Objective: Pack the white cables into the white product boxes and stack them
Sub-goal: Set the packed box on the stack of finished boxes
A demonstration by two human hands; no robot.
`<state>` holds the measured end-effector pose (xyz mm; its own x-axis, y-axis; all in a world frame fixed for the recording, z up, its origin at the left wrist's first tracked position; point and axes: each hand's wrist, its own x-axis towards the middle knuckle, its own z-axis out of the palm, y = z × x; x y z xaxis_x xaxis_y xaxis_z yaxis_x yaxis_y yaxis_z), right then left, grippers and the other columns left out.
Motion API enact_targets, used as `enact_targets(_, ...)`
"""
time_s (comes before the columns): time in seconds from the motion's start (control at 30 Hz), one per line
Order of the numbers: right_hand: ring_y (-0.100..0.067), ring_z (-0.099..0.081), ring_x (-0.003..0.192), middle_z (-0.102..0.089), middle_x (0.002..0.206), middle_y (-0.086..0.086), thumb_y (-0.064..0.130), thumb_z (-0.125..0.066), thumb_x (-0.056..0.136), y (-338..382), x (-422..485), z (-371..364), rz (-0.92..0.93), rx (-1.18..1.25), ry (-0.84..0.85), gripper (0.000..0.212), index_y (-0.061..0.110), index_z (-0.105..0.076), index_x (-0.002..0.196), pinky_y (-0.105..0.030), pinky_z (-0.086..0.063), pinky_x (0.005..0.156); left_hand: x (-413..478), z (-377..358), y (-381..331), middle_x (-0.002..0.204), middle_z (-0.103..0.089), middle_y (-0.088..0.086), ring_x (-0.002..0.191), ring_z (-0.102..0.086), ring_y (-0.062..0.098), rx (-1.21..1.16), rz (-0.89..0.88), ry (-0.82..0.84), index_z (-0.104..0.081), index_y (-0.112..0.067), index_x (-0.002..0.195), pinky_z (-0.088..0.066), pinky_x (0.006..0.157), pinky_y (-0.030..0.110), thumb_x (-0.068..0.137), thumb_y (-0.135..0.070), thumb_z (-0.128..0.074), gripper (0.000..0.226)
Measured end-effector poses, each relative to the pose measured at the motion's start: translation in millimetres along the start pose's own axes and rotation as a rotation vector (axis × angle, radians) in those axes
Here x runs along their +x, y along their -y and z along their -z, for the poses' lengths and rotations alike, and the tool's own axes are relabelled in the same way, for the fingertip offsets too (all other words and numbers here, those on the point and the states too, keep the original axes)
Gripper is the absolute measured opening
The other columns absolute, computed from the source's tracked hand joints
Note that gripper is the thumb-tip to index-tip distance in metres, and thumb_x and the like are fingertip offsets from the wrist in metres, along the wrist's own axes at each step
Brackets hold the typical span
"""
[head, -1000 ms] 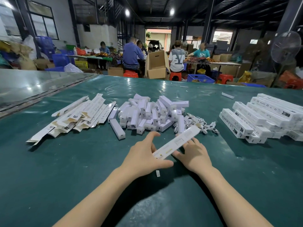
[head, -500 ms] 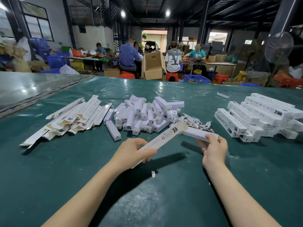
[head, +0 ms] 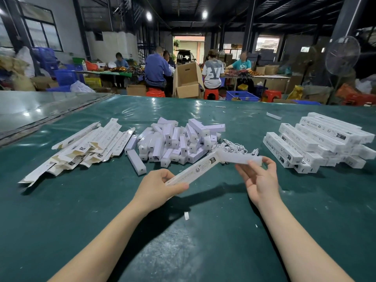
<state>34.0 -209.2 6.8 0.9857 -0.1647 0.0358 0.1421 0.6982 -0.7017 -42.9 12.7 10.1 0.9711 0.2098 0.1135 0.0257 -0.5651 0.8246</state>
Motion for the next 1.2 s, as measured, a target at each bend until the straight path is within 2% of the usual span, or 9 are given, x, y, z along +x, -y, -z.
enact_targets(0.13,-0.015,-0.068,0.058,-0.06,0.084,-0.01,-0.011,-0.043,0.091,-0.2,0.3,1.1,0.024,-0.045,0.039,0.03,0.019,-0.04,0.087,-0.031,-0.059,0.064,-1.0,-1.8,0.4,0.065,-0.066,-0.012,0.056,-0.055,0.002,0.036,-0.035,-0.081,-0.061,-0.022,0.071,-0.038,0.054,0.02,0.063,-0.038,-0.079,0.026)
enact_targets(0.23,-0.013,-0.068,0.06,-0.061,0.084,-0.009,-0.01,-0.045,0.09,0.6,0.9,2.3,0.02,-0.054,0.05,0.03,0.019,-0.042,0.087,-0.028,-0.059,0.063,-2.8,-1.7,1.9,0.069,-0.065,-0.015,0.063,-0.057,0.0,0.06,-0.068,-0.159,-0.059,-0.026,0.068,-0.035,0.055,0.019,0.063,-0.037,-0.08,0.025)
enact_targets(0.4,-0.007,-0.066,0.059,-0.069,0.067,0.008,-0.007,-0.046,0.091,5.4,1.7,3.8,0.004,-0.076,0.061,0.031,0.025,-0.047,0.087,-0.019,-0.054,0.054,-6.9,5.7,0.1,0.07,-0.064,-0.017,0.069,-0.057,0.0,0.221,-0.184,-0.278,-0.057,-0.03,0.067,-0.042,0.058,0.022,0.066,-0.052,-0.073,0.027)
enact_targets(0.67,-0.007,-0.066,0.059,-0.069,0.068,0.008,-0.005,-0.046,0.091,7.6,-0.8,1.7,-0.019,-0.045,0.126,0.03,0.025,-0.052,0.089,-0.018,-0.053,0.053,-4.8,9.9,-6.7,0.071,-0.062,-0.013,0.071,-0.056,0.002,0.231,-0.128,-0.172,-0.059,-0.026,0.065,-0.041,0.06,0.023,0.063,-0.058,-0.07,0.034)
enact_targets(0.87,-0.008,-0.063,0.062,-0.065,0.072,-0.001,-0.007,-0.05,0.088,-9.9,-7.8,-9.7,0.063,-0.245,0.16,0.028,0.021,-0.05,0.09,-0.02,-0.055,0.06,-11.1,-3.1,-9.4,0.07,-0.065,-0.011,0.071,-0.057,0.005,0.185,-0.15,-0.156,-0.058,-0.025,0.066,-0.045,0.066,0.027,0.072,-0.056,-0.064,0.032)
enact_targets(0.93,-0.007,-0.058,0.074,-0.061,0.083,0.002,0.001,-0.055,0.088,-12.2,-9.3,-10.3,0.134,-0.432,0.174,0.022,0.023,-0.054,0.088,-0.024,-0.05,0.072,-11.8,-6.8,-8.8,0.066,-0.064,-0.011,0.065,-0.055,0.005,0.112,-0.133,-0.154,-0.057,-0.025,0.065,-0.039,0.06,0.024,0.075,-0.052,-0.064,0.029)
enact_targets(1.0,-0.003,-0.056,0.081,-0.061,0.089,0.008,0.02,-0.058,0.083,-17.5,-17.0,-14.2,0.108,-0.589,0.32,0.004,0.022,-0.059,0.087,-0.028,-0.043,0.081,-12.1,-12.1,-8.2,0.056,-0.059,-0.013,0.055,-0.049,0.004,0.051,-0.118,-0.143,-0.055,-0.023,0.063,-0.033,0.054,0.021,0.078,-0.049,-0.061,0.03)
enact_targets(1.1,-0.004,-0.054,0.095,-0.061,0.104,0.012,0.047,-0.05,0.076,-25.8,-23.2,-21.1,-0.025,-0.65,0.469,0.044,0.019,-0.059,0.108,-0.028,-0.041,0.087,-12.1,-15.6,-6.5,0.055,-0.06,-0.01,0.053,-0.05,0.007,0.003,-0.106,-0.116,-0.056,-0.021,0.066,-0.037,0.053,0.016,0.083,-0.044,-0.058,0.029)
enact_targets(1.2,0.004,-0.052,0.099,-0.057,0.109,0.018,0.034,-0.053,0.091,-24.8,-18.4,-17.7,0.148,-0.727,0.34,0.022,0.03,-0.055,0.112,-0.023,-0.04,0.091,-9.6,-11.2,-9.8,0.07,-0.065,-0.003,0.052,-0.061,0.01,-0.154,-0.043,-0.086,-0.061,-0.016,0.077,-0.049,0.051,0.026,0.088,-0.035,-0.056,0.022)
